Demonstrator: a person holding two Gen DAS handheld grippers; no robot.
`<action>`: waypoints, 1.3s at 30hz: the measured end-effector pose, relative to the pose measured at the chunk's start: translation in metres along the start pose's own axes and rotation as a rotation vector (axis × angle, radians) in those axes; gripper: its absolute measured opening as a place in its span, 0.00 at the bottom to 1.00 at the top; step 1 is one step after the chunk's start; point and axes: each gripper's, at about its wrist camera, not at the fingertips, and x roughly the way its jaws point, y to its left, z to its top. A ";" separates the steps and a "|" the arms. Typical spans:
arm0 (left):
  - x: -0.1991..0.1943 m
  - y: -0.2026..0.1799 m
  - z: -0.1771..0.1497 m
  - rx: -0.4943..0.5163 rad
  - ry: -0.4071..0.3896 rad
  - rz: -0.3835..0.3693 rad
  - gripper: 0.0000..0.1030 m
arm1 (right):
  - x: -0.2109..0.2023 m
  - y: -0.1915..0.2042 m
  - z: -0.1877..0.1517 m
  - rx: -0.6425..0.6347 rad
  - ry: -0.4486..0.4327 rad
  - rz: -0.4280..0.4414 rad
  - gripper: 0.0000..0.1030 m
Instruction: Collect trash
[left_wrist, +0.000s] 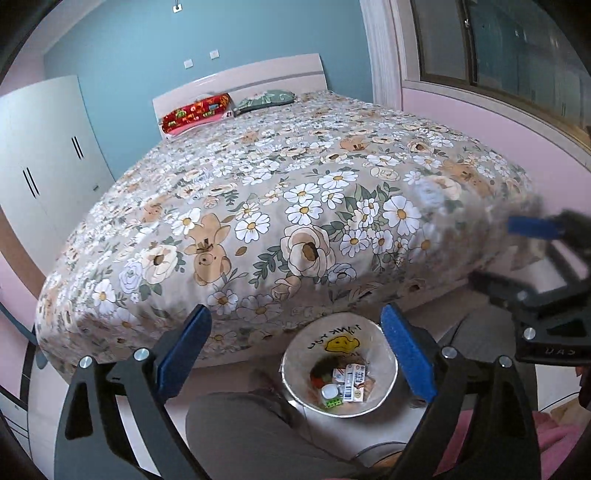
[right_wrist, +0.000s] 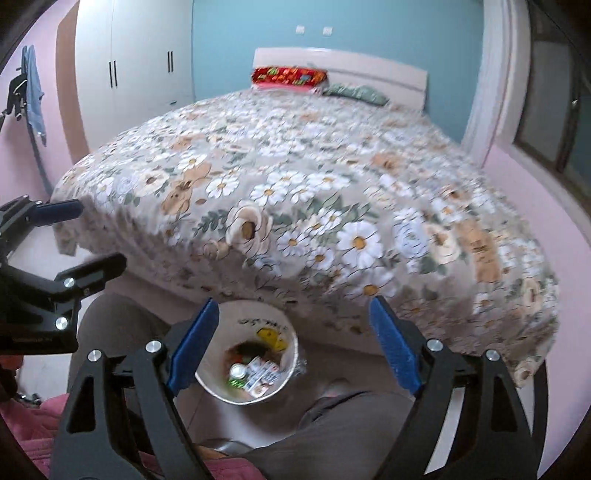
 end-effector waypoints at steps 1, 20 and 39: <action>-0.003 -0.001 -0.001 0.002 -0.003 0.009 0.92 | -0.005 0.002 -0.003 -0.002 -0.006 -0.008 0.80; -0.013 0.003 -0.011 -0.059 0.022 0.000 0.92 | -0.036 0.013 -0.014 0.060 -0.063 -0.021 0.80; -0.014 -0.003 -0.012 -0.036 0.019 -0.019 0.92 | -0.039 0.012 -0.016 0.068 -0.063 -0.029 0.80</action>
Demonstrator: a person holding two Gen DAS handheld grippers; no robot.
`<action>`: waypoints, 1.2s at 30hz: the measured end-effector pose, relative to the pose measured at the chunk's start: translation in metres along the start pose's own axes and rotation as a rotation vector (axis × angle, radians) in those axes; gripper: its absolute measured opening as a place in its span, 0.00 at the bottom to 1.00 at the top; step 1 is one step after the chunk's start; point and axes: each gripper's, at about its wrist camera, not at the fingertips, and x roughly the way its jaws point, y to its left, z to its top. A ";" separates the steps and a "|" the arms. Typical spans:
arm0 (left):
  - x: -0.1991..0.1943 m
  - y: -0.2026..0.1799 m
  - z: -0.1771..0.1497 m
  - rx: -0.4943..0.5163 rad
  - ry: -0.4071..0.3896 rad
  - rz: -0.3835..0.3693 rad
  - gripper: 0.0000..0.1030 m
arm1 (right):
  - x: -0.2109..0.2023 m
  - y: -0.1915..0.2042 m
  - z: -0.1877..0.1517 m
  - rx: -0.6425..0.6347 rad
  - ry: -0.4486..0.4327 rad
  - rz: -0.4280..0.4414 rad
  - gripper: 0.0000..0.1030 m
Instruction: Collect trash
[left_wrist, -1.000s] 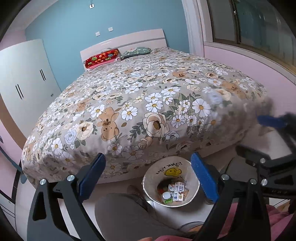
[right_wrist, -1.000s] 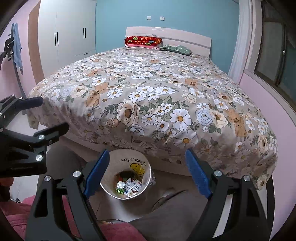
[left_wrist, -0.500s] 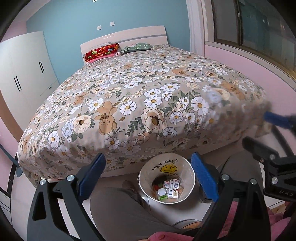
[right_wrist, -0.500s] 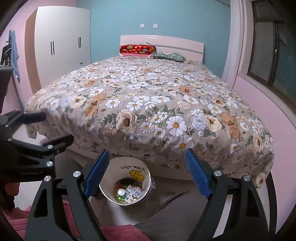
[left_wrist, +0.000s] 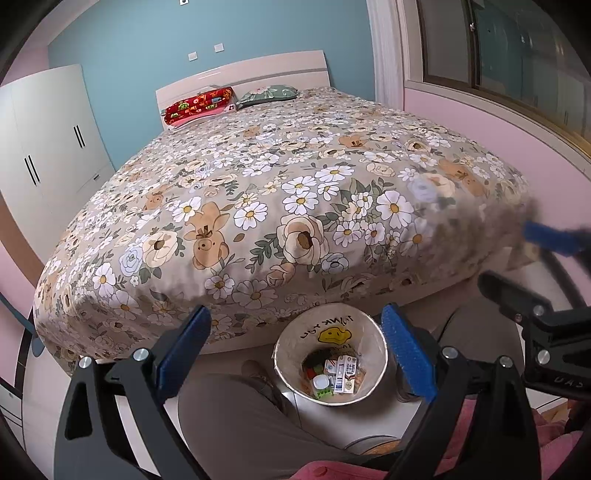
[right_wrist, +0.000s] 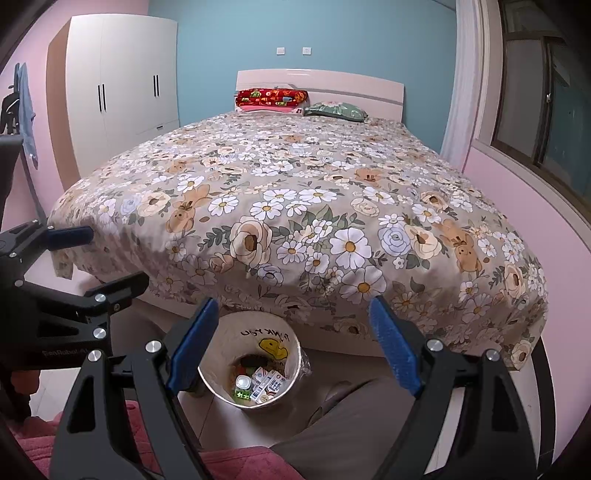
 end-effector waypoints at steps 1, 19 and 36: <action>0.000 0.000 0.000 -0.001 0.000 0.001 0.92 | 0.000 0.000 0.000 0.000 0.000 -0.001 0.80; -0.001 0.002 -0.001 -0.007 -0.004 0.004 0.92 | 0.001 0.002 -0.001 -0.001 -0.003 -0.001 0.80; -0.001 0.001 0.000 -0.007 -0.004 0.004 0.92 | 0.001 0.003 -0.001 0.003 0.000 -0.002 0.80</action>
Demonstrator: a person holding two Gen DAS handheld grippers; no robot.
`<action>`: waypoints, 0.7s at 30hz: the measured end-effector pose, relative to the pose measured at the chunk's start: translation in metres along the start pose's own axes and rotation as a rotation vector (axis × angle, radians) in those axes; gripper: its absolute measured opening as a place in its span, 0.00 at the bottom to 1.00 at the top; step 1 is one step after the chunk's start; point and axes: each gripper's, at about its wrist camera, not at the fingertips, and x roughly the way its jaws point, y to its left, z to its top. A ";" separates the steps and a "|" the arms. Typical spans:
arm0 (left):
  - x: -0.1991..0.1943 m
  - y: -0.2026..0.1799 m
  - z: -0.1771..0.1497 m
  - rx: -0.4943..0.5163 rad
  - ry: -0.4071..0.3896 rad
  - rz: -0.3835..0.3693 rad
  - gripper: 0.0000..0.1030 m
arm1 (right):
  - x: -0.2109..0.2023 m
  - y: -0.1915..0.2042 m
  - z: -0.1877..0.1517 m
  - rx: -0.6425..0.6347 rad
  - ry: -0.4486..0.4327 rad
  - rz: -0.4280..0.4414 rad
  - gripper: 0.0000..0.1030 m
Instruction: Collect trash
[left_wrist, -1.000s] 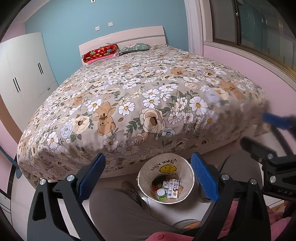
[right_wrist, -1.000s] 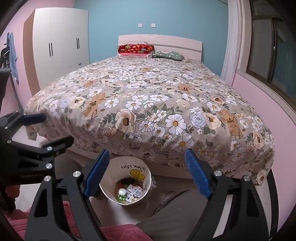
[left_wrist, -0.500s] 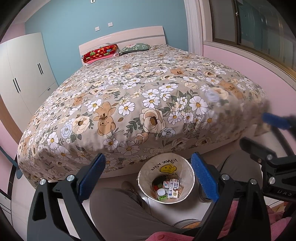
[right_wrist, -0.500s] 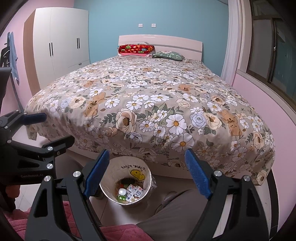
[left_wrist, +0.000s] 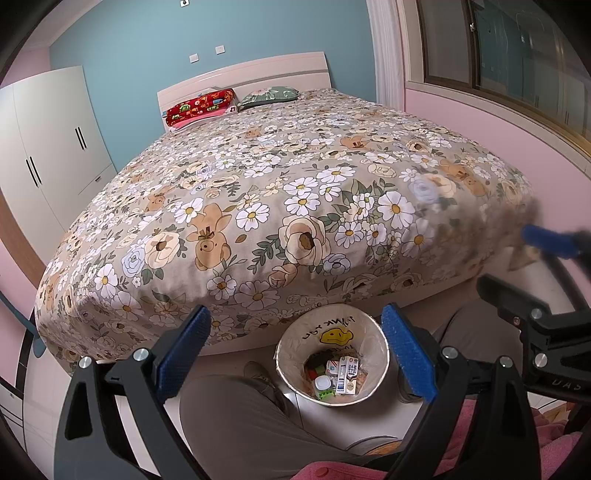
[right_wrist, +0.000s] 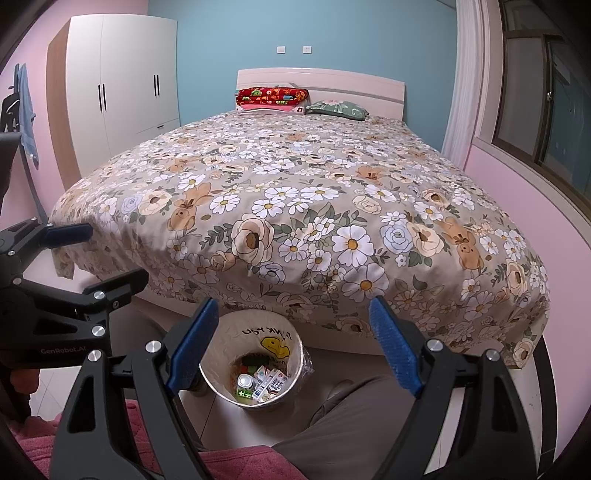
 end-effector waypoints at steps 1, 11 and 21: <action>0.000 0.000 0.000 0.000 0.000 0.000 0.92 | 0.000 0.000 0.000 0.000 0.000 0.001 0.80; 0.002 0.002 -0.002 0.010 0.014 -0.046 0.94 | 0.004 0.004 -0.005 0.010 0.014 0.006 0.80; 0.002 0.003 0.000 0.005 0.007 -0.049 0.94 | 0.005 0.004 -0.007 0.025 0.026 0.020 0.80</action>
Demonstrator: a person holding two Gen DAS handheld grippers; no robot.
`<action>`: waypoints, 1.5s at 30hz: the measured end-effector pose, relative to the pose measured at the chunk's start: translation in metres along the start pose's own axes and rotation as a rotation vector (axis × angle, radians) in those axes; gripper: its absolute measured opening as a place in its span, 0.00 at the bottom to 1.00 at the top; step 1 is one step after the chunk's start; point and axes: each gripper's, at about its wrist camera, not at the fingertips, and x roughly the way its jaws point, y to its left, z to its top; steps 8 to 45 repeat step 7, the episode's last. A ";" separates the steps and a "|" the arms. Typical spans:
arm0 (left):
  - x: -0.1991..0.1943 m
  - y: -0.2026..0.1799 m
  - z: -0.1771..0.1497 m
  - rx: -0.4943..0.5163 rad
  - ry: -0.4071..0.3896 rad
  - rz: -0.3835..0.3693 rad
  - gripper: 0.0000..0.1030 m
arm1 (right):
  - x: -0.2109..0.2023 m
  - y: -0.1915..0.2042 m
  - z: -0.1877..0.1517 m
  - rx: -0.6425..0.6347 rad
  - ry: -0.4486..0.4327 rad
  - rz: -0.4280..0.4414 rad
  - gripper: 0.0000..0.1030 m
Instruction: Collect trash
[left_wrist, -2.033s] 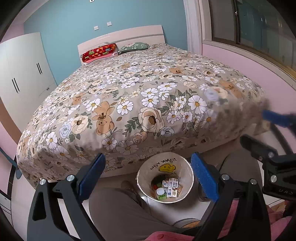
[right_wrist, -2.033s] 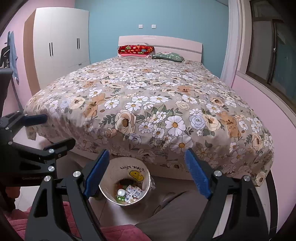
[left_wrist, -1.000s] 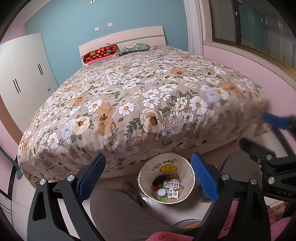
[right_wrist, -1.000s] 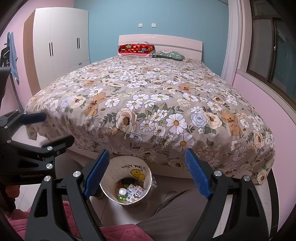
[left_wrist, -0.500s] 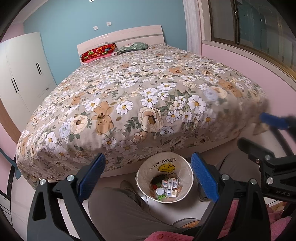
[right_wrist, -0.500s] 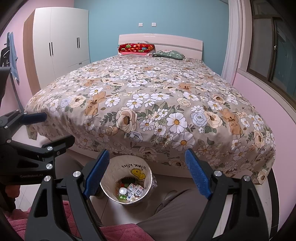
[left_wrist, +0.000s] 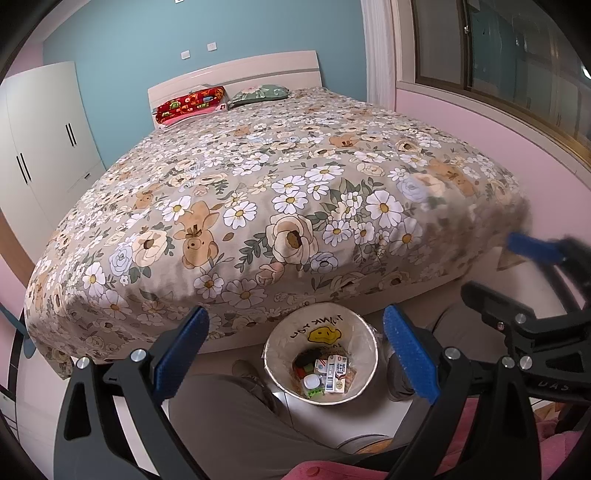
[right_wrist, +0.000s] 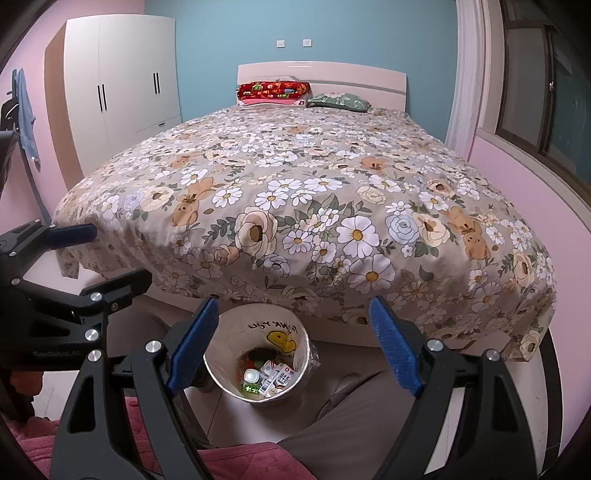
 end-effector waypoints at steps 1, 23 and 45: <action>0.000 0.000 0.000 0.000 0.003 0.011 0.94 | 0.000 0.001 -0.001 0.000 0.000 -0.001 0.80; 0.002 0.001 -0.001 -0.001 0.012 0.009 0.94 | 0.001 0.000 0.001 -0.002 0.001 0.000 0.80; 0.002 0.001 -0.001 -0.001 0.012 0.009 0.94 | 0.001 0.000 0.001 -0.002 0.001 0.000 0.80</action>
